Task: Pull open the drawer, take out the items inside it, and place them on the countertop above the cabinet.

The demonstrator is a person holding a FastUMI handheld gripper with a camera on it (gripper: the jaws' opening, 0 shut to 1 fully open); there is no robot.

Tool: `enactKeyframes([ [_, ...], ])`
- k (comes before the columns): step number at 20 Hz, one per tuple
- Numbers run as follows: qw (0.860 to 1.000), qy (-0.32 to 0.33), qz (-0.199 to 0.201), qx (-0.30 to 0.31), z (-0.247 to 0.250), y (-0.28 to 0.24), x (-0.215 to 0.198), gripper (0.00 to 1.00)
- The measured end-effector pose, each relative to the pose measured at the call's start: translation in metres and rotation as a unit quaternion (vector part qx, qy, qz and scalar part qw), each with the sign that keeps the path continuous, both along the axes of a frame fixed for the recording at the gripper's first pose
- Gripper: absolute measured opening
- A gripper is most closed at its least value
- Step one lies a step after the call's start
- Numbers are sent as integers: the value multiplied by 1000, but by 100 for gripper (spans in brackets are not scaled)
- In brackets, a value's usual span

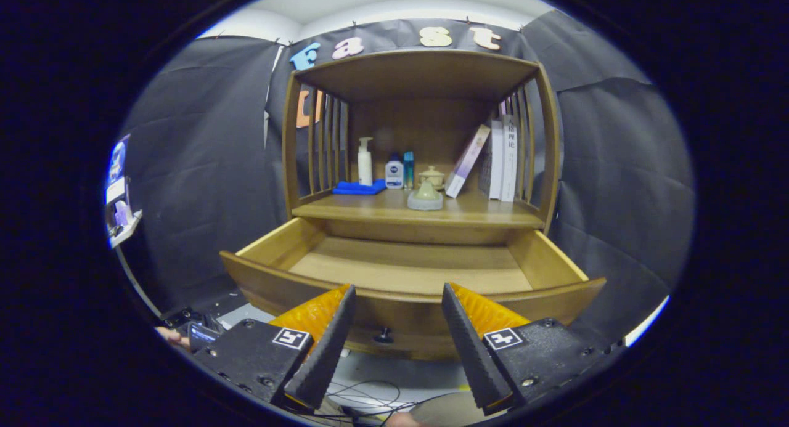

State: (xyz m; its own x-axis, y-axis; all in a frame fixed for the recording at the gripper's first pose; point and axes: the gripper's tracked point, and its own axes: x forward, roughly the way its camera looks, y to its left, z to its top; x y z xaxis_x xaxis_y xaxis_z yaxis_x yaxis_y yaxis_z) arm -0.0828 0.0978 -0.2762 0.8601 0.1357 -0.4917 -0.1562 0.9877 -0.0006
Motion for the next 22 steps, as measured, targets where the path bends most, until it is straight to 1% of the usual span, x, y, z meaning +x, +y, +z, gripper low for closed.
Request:
enactKeyframes([
  [3,1000,1,-6,-16,-16,-1,-8,88],
  [7,1000,12,-14,-20,-40,2,-14,89],
  [12,999,23,-27,-24,-64,4,-9,89],
  [17,998,5,-44,-55,-74,7,7,89],
  [20,994,-6,-60,-93,-79,6,11,89],
  [22,992,-11,-67,-109,-78,6,11,92],
])
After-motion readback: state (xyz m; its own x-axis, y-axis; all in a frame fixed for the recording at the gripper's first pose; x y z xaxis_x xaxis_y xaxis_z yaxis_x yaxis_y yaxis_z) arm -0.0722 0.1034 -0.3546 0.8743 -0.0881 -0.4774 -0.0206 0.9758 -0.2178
